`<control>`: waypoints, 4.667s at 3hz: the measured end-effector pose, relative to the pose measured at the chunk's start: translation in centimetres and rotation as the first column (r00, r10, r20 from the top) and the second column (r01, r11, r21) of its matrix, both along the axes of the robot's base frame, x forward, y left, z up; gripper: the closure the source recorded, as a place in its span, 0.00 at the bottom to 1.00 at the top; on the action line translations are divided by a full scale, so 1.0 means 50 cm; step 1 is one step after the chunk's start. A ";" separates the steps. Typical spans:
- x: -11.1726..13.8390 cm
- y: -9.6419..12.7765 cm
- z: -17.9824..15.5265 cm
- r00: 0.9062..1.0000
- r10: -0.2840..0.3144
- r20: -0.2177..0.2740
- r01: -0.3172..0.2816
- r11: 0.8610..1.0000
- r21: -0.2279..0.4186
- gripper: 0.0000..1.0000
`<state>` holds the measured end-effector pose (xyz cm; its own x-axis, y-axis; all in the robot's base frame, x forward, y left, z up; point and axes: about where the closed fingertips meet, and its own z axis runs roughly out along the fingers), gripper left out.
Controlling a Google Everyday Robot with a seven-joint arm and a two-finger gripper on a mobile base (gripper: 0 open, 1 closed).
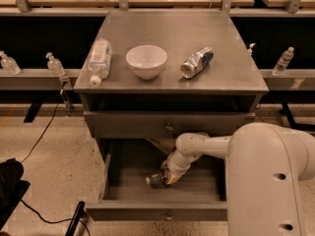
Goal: Pick water bottle from middle drawer and place on counter
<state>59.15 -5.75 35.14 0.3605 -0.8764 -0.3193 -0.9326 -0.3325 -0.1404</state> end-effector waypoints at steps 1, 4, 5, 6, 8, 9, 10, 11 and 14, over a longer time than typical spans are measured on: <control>-0.015 -0.002 0.082 0.999 0.046 0.020 -0.048 0.989 0.140 1.00; -0.191 -0.207 0.599 0.976 0.074 0.203 -0.183 0.781 0.598 1.00; -0.151 -0.280 0.675 0.981 -0.002 0.192 -0.122 0.766 0.631 1.00; -0.151 -0.280 0.675 0.981 -0.002 0.192 -0.122 0.766 0.631 1.00; -0.121 -0.279 0.794 0.977 -0.053 0.207 -0.111 0.703 0.703 1.00; -0.092 -0.267 0.859 0.981 -0.050 0.185 -0.110 0.644 0.757 1.00; -0.056 -0.251 0.916 0.985 -0.018 0.171 -0.126 0.602 0.789 1.00; -0.032 -0.239 0.987 0.980 0.014 0.200 -0.172 0.568 0.804 1.00; 0.009 -0.291 1.179 0.946 -0.066 0.316 -0.244 0.496 0.834 1.00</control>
Offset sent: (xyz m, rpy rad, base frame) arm -0.0796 -0.0642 0.3011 0.7747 -0.2345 0.2565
